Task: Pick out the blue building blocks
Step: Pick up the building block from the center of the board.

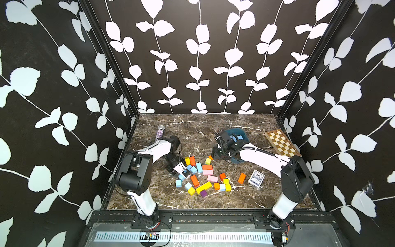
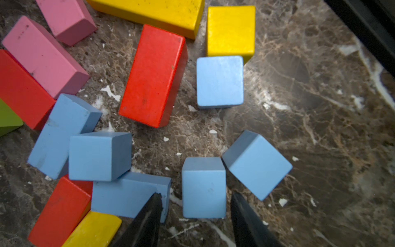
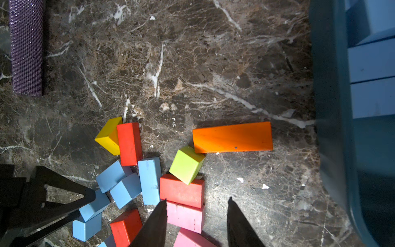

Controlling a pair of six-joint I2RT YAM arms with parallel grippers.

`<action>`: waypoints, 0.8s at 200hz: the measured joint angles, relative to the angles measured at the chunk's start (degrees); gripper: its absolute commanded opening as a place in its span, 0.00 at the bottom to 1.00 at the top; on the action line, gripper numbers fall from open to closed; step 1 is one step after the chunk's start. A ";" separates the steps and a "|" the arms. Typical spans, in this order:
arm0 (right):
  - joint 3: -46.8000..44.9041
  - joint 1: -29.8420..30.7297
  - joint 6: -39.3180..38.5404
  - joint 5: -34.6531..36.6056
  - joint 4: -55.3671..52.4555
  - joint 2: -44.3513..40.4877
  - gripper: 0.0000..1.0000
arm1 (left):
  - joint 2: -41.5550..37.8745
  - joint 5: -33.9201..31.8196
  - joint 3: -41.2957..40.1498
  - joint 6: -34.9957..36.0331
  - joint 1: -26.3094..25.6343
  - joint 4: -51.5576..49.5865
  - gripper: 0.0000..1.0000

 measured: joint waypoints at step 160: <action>0.76 0.11 0.22 -0.15 1.18 -0.02 0.46 | 0.59 3.23 0.31 -3.72 -0.63 1.27 0.26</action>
